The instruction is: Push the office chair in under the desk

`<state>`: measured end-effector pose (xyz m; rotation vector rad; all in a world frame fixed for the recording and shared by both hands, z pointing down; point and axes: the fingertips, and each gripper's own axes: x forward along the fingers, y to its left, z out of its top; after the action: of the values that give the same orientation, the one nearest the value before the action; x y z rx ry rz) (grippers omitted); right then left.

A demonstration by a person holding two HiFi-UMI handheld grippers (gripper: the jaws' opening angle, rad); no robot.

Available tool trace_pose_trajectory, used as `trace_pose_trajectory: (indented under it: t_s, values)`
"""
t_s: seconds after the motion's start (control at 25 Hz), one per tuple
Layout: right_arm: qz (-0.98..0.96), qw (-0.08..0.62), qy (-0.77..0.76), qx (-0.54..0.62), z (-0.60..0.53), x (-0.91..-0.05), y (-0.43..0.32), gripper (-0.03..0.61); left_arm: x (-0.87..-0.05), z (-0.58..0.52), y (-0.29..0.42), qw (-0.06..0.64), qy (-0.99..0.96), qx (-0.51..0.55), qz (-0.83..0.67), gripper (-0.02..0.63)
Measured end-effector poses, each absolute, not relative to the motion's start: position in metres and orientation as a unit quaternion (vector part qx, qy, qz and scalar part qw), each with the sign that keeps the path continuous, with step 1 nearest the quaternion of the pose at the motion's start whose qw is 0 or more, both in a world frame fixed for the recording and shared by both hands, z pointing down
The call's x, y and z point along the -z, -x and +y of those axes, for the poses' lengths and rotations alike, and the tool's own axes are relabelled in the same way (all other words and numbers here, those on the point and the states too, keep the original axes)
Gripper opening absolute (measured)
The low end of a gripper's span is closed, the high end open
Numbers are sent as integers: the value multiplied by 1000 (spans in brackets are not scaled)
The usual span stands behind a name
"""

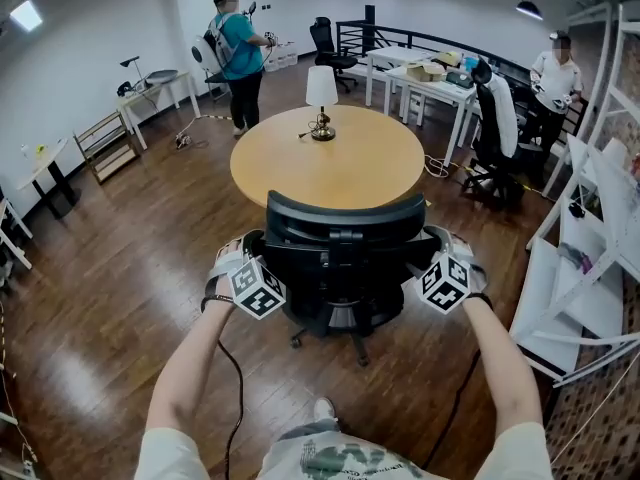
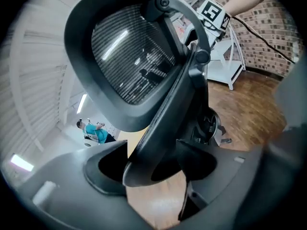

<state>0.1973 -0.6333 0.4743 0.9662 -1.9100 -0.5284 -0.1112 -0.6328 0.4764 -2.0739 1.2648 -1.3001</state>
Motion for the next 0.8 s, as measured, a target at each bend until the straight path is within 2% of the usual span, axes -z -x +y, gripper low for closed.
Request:
trace_pose_trajectory:
  t_s: [0.44,0.68,0.8]
  values:
    - [-792,397,-412,213,-547,-461,-191,333,-468,-539,71,160,764,411,470,317]
    - [-810,343,-441,180,-502,-451,-184,291,-449,-494,38,124,805,337,472,249]
    - [-820,318,-447,164,-478,-445,-169,285,-438,-473,24,123,822,307,464,245]
